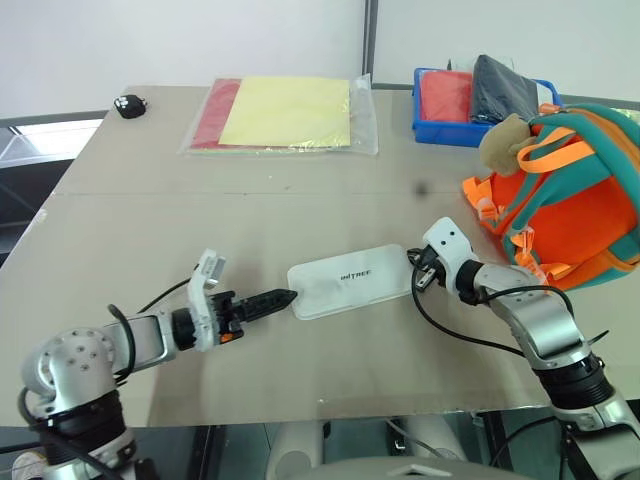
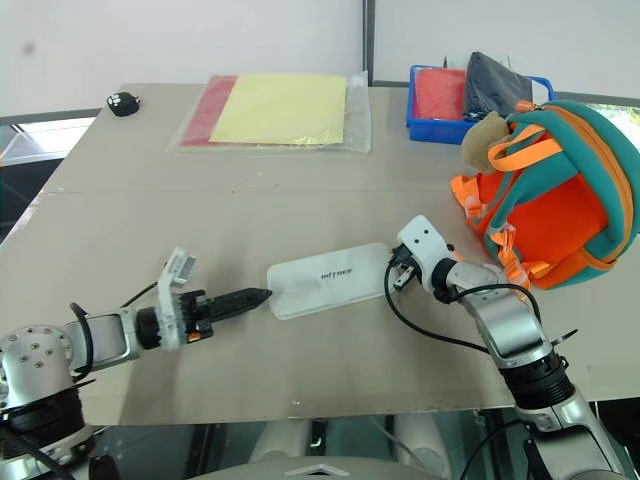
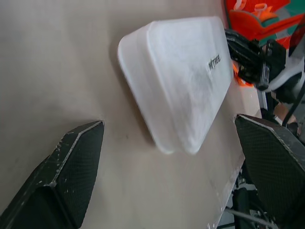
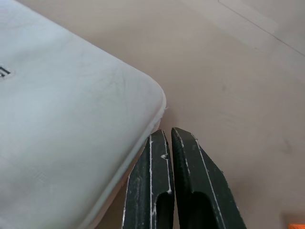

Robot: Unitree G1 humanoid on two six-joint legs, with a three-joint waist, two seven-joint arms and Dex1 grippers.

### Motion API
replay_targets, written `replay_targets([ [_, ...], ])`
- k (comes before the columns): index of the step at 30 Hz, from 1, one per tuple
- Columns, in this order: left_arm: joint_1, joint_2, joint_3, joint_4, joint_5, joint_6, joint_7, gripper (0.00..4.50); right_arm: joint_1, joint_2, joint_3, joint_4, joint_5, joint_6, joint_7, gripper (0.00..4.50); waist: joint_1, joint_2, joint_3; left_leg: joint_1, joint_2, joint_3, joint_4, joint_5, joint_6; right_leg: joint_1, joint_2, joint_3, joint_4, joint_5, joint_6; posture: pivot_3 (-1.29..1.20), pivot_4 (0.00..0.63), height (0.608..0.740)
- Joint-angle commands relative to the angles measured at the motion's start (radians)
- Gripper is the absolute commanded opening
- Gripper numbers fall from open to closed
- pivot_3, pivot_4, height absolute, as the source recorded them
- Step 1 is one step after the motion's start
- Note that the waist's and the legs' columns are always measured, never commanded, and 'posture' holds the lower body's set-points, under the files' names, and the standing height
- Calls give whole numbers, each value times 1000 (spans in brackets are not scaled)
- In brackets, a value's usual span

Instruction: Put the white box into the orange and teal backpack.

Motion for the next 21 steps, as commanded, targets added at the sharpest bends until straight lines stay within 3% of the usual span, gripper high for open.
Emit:
replay_targets([
  [1,-20,-85,-58,29,0,22,97,4474,-8,21,47,-26,13,-30,53,0,3,1,-1,1,0,0,0,0,0,1,0,0,0,0,0,0,150,740],
  [6,-50,-177,-33,28,-42,22,182,4474,2,28,36,-43,38,-31,90,0,11,2,-2,1,-1,-2,4,0,0,4,-1,-1,0,-1,-2,0,150,740],
  [8,-53,-188,-18,33,-61,22,202,3480,13,25,16,-48,40,-32,87,0,11,2,-2,1,-1,-2,6,0,0,4,-1,-1,0,-2,-3,0,150,740],
  [9,-52,-186,-14,33,-72,22,206,3327,19,24,4,-51,41,-34,84,0,10,2,-2,1,-1,-2,6,0,0,4,-1,-1,0,-2,-3,0,150,740],
  [12,-59,-188,7,37,-96,22,224,2183,38,23,-45,-63,60,-29,80,0,11,1,-2,0,-1,-3,6,0,0,4,0,-2,0,-2,-3,0,150,740],
  [13,-62,-187,14,40,-108,20,229,1579,42,25,-67,-73,77,-22,83,0,11,1,-2,0,-1,-4,5,0,0,4,0,-3,0,-2,-3,0,150,740],
  [15,-69,-188,24,51,-143,12,246,1167,49,27,-110,-89,104,-16,80,0,8,1,-2,0,-1,-4,5,0,0,4,0,-3,0,-2,-3,0,150,740],
  [17,-74,-179,26,48,-169,-8,252,1113,79,3,-163,-137,128,-13,83,0,5,1,-2,0,-1,-4,5,0,0,4,0,-3,0,-2,-3,0,150,740],
  [21,-84,-170,34,61,-263,-60,281,1102,148,-24,-310,-305,228,67,62,1507,9,1,-2,-1,-1,-5,5,0,0,4,-1,-3,-1,-2,-3,0,150,740],
])
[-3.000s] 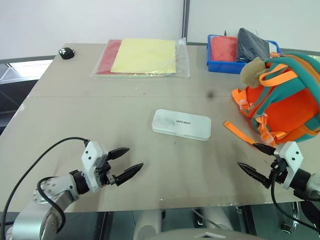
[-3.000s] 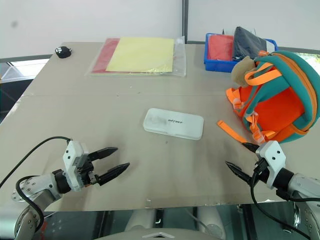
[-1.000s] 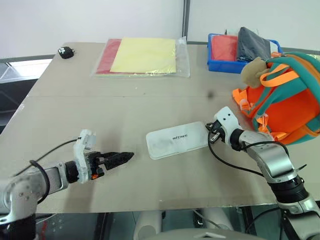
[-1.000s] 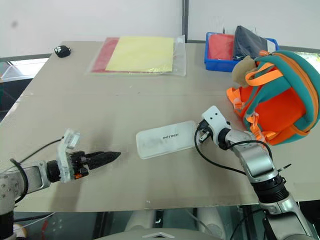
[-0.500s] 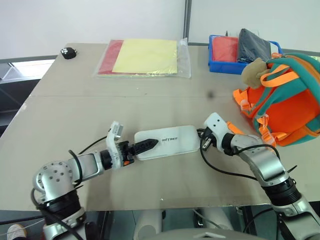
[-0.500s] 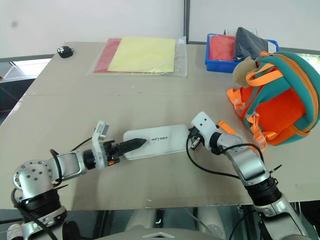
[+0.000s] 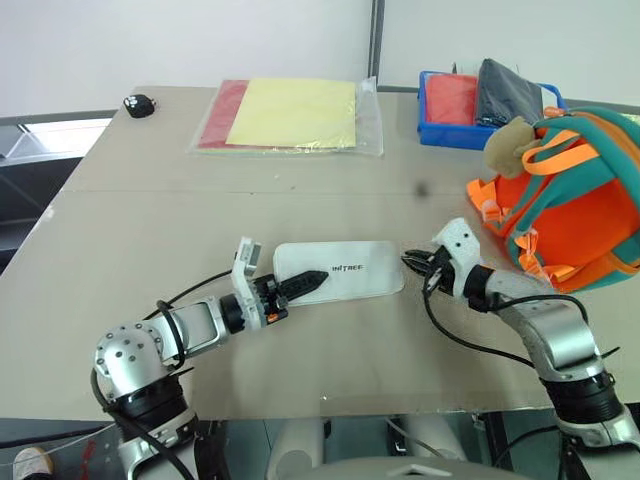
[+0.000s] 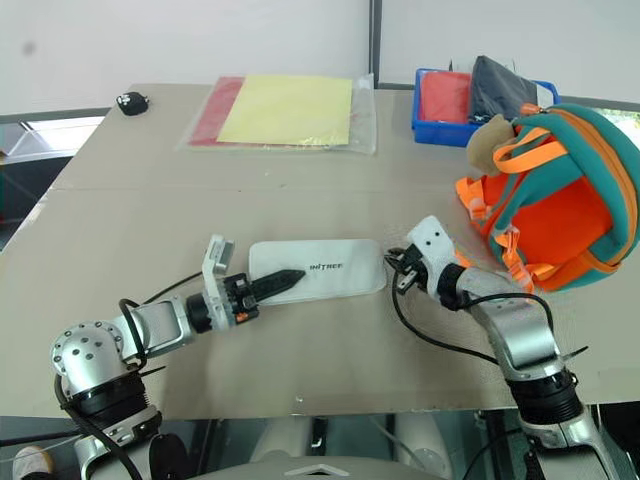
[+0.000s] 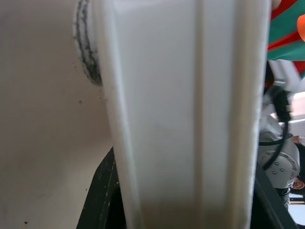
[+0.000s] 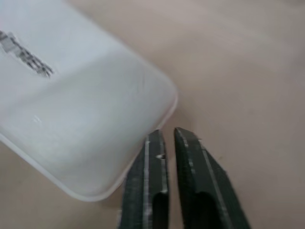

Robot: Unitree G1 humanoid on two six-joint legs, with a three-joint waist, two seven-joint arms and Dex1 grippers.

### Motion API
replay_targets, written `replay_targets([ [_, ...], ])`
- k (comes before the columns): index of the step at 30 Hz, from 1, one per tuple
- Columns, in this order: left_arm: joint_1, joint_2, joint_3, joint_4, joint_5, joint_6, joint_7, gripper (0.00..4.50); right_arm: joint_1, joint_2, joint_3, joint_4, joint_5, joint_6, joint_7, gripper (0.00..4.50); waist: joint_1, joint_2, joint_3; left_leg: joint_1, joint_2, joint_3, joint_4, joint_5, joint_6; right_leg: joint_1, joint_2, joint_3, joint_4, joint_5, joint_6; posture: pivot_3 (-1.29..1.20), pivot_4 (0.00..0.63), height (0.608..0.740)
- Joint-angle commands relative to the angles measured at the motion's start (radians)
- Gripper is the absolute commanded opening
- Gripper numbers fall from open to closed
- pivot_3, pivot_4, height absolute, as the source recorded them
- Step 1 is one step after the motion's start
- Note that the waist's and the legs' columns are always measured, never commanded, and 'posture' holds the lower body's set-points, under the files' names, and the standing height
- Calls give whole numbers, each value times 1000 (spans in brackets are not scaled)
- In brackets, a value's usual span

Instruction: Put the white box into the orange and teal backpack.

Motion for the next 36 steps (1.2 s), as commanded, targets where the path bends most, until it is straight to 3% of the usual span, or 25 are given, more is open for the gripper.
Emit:
replay_targets([
  [1,-15,24,-11,-6,-63,-60,24,1102,52,-26,-190,-214,139,80,-28,1989,-2,0,0,0,0,0,0,0,0,0,0,0,0,0,0,0,150,740],
  [3,-41,33,-39,3,-38,-101,11,1102,87,-6,-367,-365,241,202,-120,2930,1,0,1,-1,0,-1,-1,0,0,0,0,0,0,0,0,0,150,740],
  [7,-107,17,-84,57,32,-203,22,1102,119,12,-507,-551,361,404,-256,4456,10,0,0,0,0,-2,-1,0,0,0,0,-2,0,-1,-1,0,150,740],
  [11,-155,24,-127,98,52,-244,-20,1102,91,34,-566,-620,385,562,-395,4456,5,0,0,0,0,0,-1,0,0,0,0,-1,-1,-1,-1,0,150,740],
  [15,-194,15,-169,109,42,-262,-36,1102,-3,96,-592,-559,302,636,-565,4456,3,0,0,-1,0,1,-1,0,0,-1,0,0,-1,-1,-1,0,150,740],
  [18,-205,12,-193,94,37,-268,-35,1102,-104,142,-573,-422,207,592,-676,4456,1,0,0,-2,0,1,-2,0,0,-2,0,0,-1,-1,-1,0,150,740],
  [22,-198,17,-199,57,11,-280,-34,1102,-190,126,-496,-201,93,419,-702,4456,-9,1,1,-2,0,3,-2,0,0,-3,0,2,-2,0,-1,0,150,740],
  [25,-184,16,-198,36,1,-294,-18,1102,-233,110,-459,-62,25,295,-702,3731,-10,1,1,-2,0,3,-5,0,0,-4,0,2,-1,1,2,0,150,740],
  [32,-134,6,-182,-32,4,-387,13,1102,-306,28,-315,112,-47,-20,-527,131,-12,2,2,-3,0,5,-7,0,0,-6,0,4,-2,2,3,0,150,740],
  [36,-136,-10,-163,-63,55,-525,-6,1102,-351,7,-257,135,-22,-110,-398,13,-12,3,3,-3,0,5,-8,0,0,-7,1,4,-2,2,3,0,150,740],
])
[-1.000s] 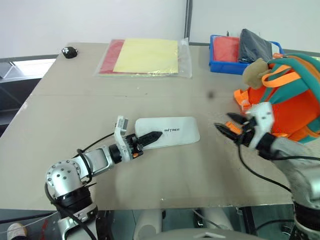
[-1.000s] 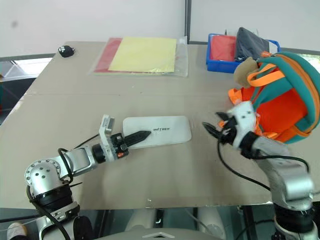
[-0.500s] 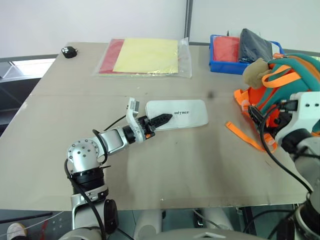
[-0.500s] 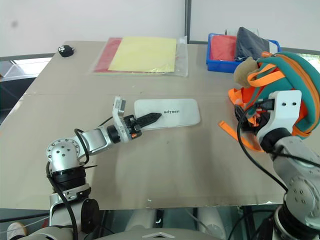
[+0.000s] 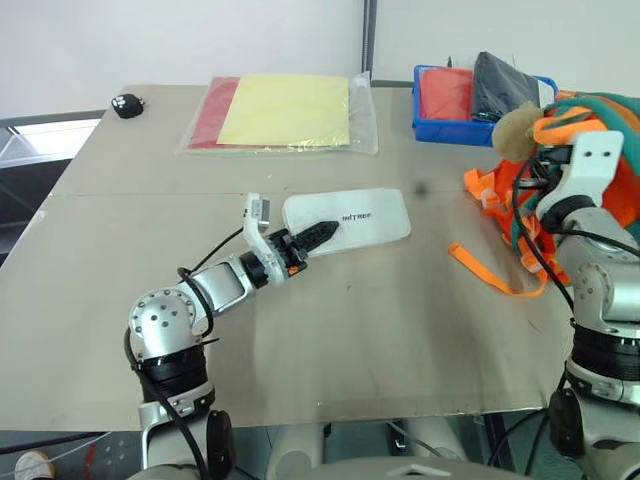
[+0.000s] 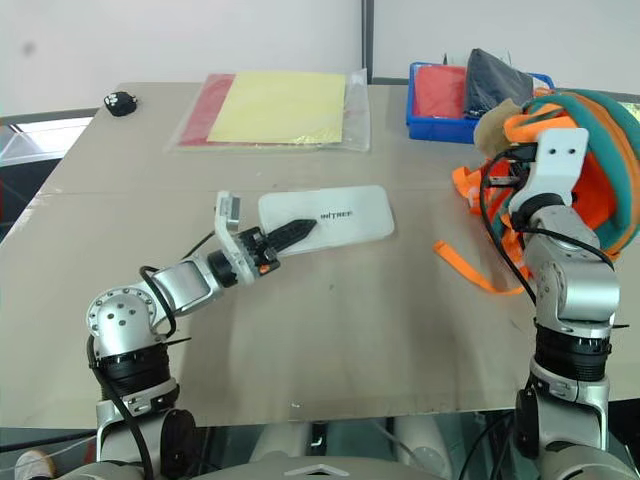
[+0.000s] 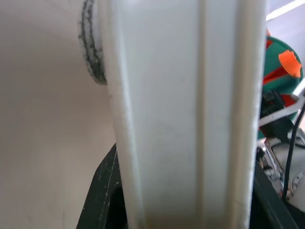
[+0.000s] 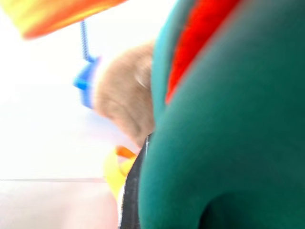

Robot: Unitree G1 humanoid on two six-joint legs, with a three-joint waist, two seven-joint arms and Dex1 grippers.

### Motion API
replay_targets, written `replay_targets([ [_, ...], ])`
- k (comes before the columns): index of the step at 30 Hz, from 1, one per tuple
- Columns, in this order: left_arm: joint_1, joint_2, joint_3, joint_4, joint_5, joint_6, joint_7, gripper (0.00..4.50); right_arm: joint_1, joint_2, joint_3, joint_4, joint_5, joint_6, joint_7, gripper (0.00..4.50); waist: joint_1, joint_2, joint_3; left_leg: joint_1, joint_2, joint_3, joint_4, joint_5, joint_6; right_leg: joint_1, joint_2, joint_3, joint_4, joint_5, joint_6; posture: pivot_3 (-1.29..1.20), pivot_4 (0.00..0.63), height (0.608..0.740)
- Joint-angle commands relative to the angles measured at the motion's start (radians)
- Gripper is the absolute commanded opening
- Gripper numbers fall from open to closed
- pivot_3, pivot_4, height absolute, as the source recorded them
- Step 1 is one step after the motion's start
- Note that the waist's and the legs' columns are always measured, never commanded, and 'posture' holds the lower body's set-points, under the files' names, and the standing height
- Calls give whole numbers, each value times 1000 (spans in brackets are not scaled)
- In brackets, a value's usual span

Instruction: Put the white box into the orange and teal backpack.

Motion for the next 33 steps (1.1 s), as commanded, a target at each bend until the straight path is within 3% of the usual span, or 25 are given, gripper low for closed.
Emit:
replay_targets([
  [1,-29,-16,45,-64,19,-159,-24,1102,-88,-22,39,-23,47,-100,133,13,0,0,0,0,0,0,0,0,0,0,0,0,0,0,0,0,150,740],
  [9,-19,59,114,-89,40,-309,-13,1102,-271,19,98,-74,277,-108,411,13,-4,1,2,-1,0,0,-2,0,0,-2,1,1,-1,0,0,0,150,740],
  [14,58,128,146,-172,93,-391,-49,1102,-273,-8,107,-117,401,-36,499,13,3,1,2,-9,1,-2,-2,0,0,-7,0,-3,-4,0,0,0,150,740],
  [17,84,181,197,-176,18,-387,-83,1102,-236,-51,134,-154,442,10,554,13,12,0,3,-14,1,-3,-1,0,0,-9,-2,-6,-5,0,0,0,150,740],
  [20,149,306,292,-172,-31,-378,-253,1102,-124,-135,219,-155,384,-15,651,13,13,-3,3,-13,0,-4,0,0,0,-8,-3,-8,-5,0,0,0,150,740],
  [24,197,438,301,-184,-40,-362,-444,1102,-56,-200,222,-129,373,-50,727,13,11,-2,5,-12,0,-4,0,0,0,-7,-2,-8,-5,-1,-1,0,150,740],
  [28,205,505,247,-202,51,-408,-594,1102,-51,-229,200,-102,375,-69,767,13,9,-1,5,-11,1,-4,4,0,0,-5,-2,-8,-4,-2,-4,0,150,740],
  [33,187,548,197,-227,54,-406,-707,1102,-77,-234,199,-82,373,-59,762,13,4,-2,5,-8,1,-4,4,0,0,-3,-1,-8,-3,-2,-4,0,150,740],
])
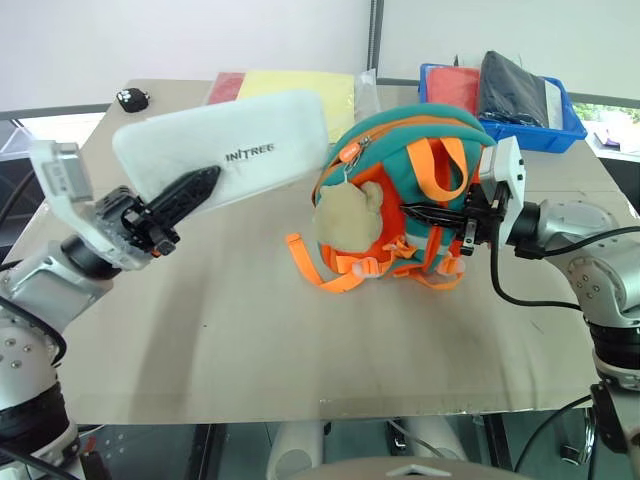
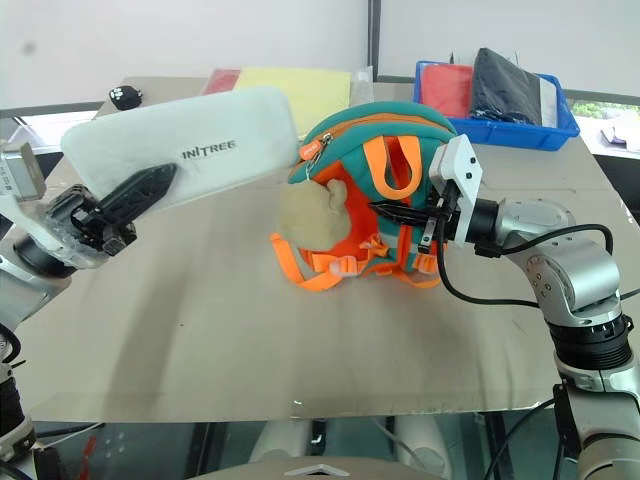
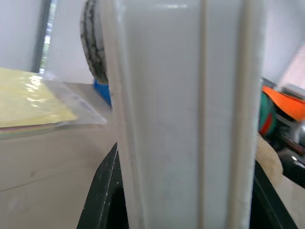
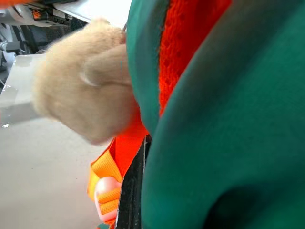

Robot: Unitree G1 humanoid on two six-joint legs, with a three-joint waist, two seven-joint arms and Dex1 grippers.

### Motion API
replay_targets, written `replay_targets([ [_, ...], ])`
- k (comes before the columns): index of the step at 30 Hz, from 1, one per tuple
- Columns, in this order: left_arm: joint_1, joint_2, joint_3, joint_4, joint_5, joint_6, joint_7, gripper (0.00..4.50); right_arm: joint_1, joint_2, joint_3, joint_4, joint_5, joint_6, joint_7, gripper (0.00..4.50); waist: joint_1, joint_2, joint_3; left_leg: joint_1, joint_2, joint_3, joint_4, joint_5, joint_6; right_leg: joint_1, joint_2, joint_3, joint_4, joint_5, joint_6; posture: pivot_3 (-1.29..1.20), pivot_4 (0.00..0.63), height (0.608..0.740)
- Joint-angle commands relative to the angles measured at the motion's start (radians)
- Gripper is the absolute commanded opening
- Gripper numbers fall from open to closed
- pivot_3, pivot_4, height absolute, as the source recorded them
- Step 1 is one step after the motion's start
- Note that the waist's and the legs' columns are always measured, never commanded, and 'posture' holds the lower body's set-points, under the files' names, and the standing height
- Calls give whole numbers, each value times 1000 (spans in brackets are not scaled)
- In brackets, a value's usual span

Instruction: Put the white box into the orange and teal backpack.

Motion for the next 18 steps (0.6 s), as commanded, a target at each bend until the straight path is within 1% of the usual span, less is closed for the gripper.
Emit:
replay_targets([
  [1,-22,41,-9,-54,-7,-18,-87,1102,-46,-8,-41,-6,11,-5,-5,13,-1,0,0,0,0,0,0,0,0,0,0,0,0,0,0,0,150,740],
  [3,-26,53,-8,-41,-19,-7,-105,1102,-51,-7,-41,-2,10,2,-14,13,-1,0,0,-1,0,0,0,0,0,-1,0,0,0,1,3,0,150,740],
  [6,-73,60,13,7,-73,14,-84,1102,-52,-11,-33,4,-5,13,-30,13,1,0,0,-2,0,-1,0,0,0,-1,0,0,0,2,4,0,150,740],
  [8,-94,76,26,30,-104,37,-97,1102,-54,-12,-32,9,-9,15,-32,13,0,-1,1,-3,0,-1,0,0,0,-2,0,-1,0,2,4,0,150,740],
  [10,-111,102,45,56,-163,78,-109,1102,-59,-14,-34,17,-14,19,-34,13,-2,-1,1,-3,0,-1,0,0,0,-2,0,-1,0,2,4,0,150,740],
  [12,-112,125,55,68,-186,102,-132,1102,-65,-13,-36,28,-15,20,-31,13,-2,-1,1,-3,0,-1,0,0,0,-2,0,-1,0,2,4,0,150,740],
  [15,-93,144,62,69,-182,116,-165,1102,-64,-13,-37,36,-16,13,-19,13,-3,-1,1,-2,0,-1,0,0,0,-2,0,-1,1,2,4,0,150,740],
  [18,-50,140,36,41,-72,69,-222,1102,-57,-15,-42,45,-12,-1,-2,13,-3,-1,1,-2,0,-1,0,0,0,-2,0,-1,2,2,4,0,150,740],
])
